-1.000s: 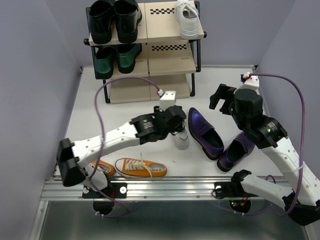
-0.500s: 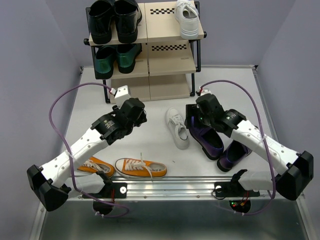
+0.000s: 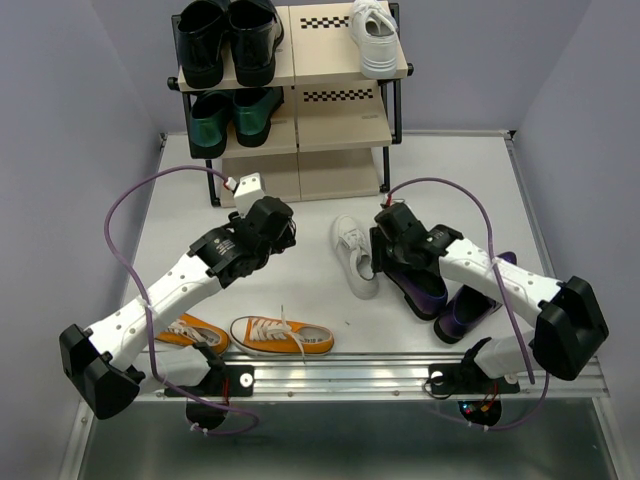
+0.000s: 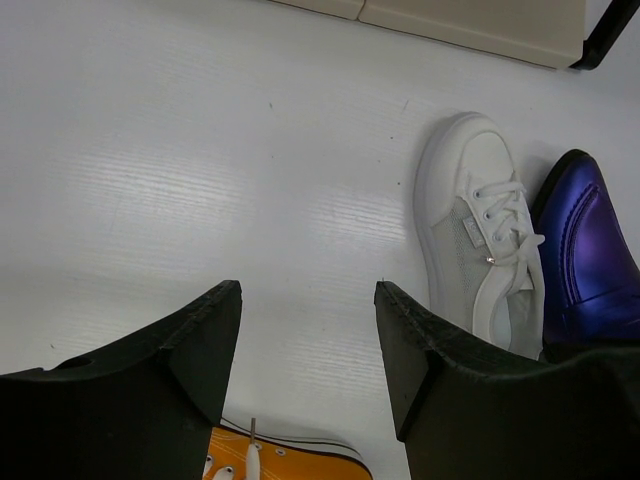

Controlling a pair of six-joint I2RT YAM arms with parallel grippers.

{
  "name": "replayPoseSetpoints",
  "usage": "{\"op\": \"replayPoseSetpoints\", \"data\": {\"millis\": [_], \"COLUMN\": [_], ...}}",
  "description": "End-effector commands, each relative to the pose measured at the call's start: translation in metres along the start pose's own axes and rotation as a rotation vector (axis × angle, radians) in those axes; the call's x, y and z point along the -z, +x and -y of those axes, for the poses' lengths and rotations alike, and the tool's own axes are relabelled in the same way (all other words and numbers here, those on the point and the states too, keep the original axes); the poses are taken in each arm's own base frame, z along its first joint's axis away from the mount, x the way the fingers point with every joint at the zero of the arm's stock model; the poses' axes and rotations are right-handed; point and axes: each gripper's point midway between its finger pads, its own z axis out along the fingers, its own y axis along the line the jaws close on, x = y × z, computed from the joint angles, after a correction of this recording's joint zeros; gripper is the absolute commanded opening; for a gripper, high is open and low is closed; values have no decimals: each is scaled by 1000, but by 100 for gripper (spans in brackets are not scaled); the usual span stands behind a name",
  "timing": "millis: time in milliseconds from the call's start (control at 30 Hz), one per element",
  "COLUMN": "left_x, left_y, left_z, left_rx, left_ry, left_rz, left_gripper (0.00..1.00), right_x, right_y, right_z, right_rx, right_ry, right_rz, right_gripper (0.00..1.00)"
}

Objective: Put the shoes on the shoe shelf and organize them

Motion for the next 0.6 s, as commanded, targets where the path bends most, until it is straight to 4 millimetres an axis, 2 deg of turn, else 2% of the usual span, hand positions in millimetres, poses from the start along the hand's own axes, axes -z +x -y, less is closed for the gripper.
{"op": "replayPoseSetpoints", "data": {"millis": [0,233,333,500,567], "left_x": [0,1,1,0,-1], "left_y": [-5,-6,-6,-5,-4], "left_z": [-3,-2,-2,-2,-3], "left_rx": [5,8,6,6,3], "left_ry": [0,9,12,15,13], "left_rz": [27,33,33,33,31], "left_gripper": [66,66,66,66,66], "right_x": [-10,-30,-37,-46,-45], "right_y": [-1,9,12,17,16], "right_z": [-10,-13,-18,-22,-21], "right_rx": [-10,4,7,26,32], "right_ry": [-40,-36,-54,-55,-52], "right_rz": [14,-31,-44,-66,-62], "right_gripper": [55,54,49,31,28]}}
